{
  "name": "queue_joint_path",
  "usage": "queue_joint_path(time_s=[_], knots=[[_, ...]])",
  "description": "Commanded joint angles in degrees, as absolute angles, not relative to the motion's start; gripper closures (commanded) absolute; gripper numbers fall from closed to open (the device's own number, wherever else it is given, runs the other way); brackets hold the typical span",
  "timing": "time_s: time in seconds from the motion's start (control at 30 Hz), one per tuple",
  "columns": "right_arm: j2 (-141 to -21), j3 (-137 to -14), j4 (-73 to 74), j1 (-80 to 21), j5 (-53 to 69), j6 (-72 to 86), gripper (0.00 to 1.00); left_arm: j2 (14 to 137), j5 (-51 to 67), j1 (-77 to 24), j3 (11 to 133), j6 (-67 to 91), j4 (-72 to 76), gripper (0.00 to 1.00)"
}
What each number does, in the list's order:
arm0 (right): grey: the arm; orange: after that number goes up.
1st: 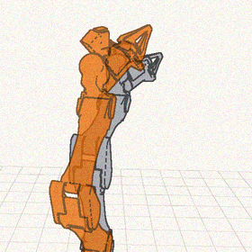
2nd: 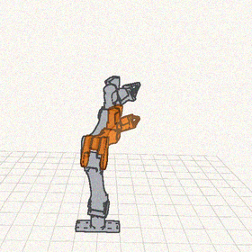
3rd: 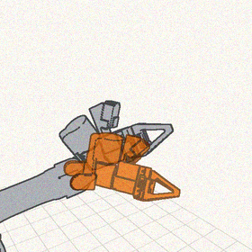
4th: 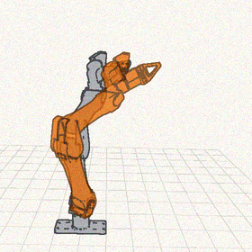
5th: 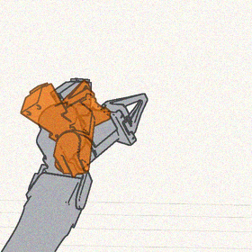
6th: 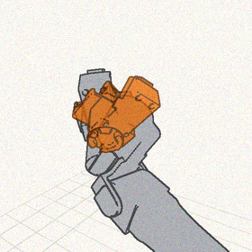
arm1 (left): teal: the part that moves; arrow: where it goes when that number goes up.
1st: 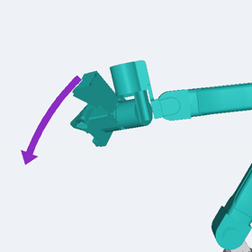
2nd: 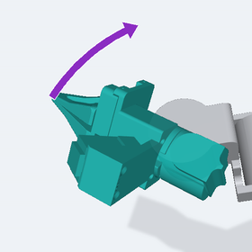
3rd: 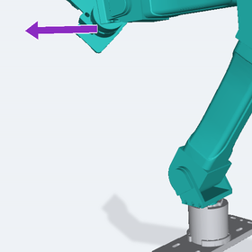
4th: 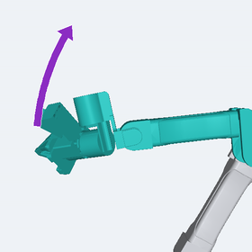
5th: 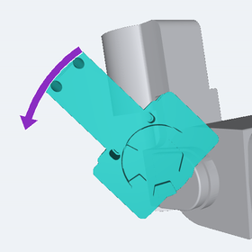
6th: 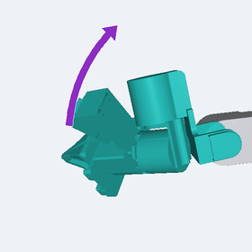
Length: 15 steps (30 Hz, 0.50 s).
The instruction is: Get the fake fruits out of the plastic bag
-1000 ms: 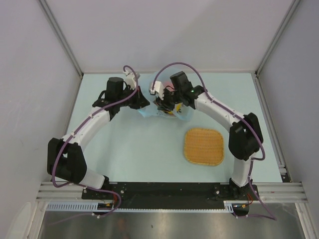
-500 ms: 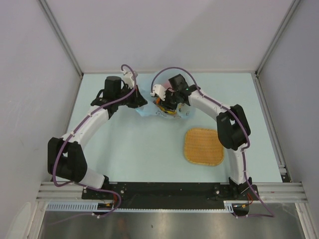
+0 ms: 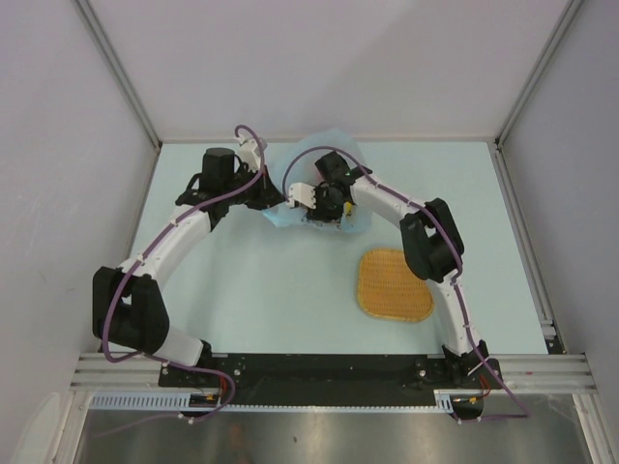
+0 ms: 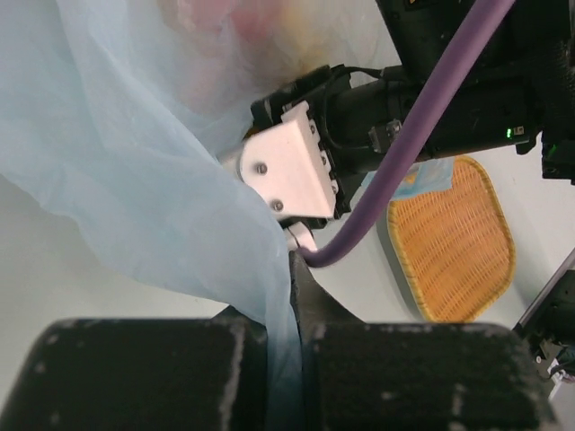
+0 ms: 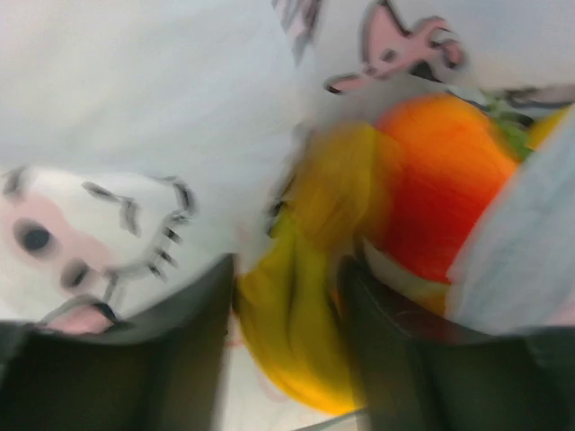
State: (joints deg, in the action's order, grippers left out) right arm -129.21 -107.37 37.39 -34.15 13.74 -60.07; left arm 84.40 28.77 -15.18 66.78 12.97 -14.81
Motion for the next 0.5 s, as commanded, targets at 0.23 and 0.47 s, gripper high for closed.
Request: queue_joint_path(time_s=[0.23, 0.47], knots=[[-120.34, -116.62, 51.06, -34.72, 19.84, -61.36, 0.89, 86.48, 31.38, -14.77, 70.13, 13.97, -11.43, 0.99], [-115.48, -129.18, 59.58, -34.01, 36.64, -42.83, 0.92, 88.06, 31.9, -14.77, 72.77, 14.94, -9.14, 0.99]])
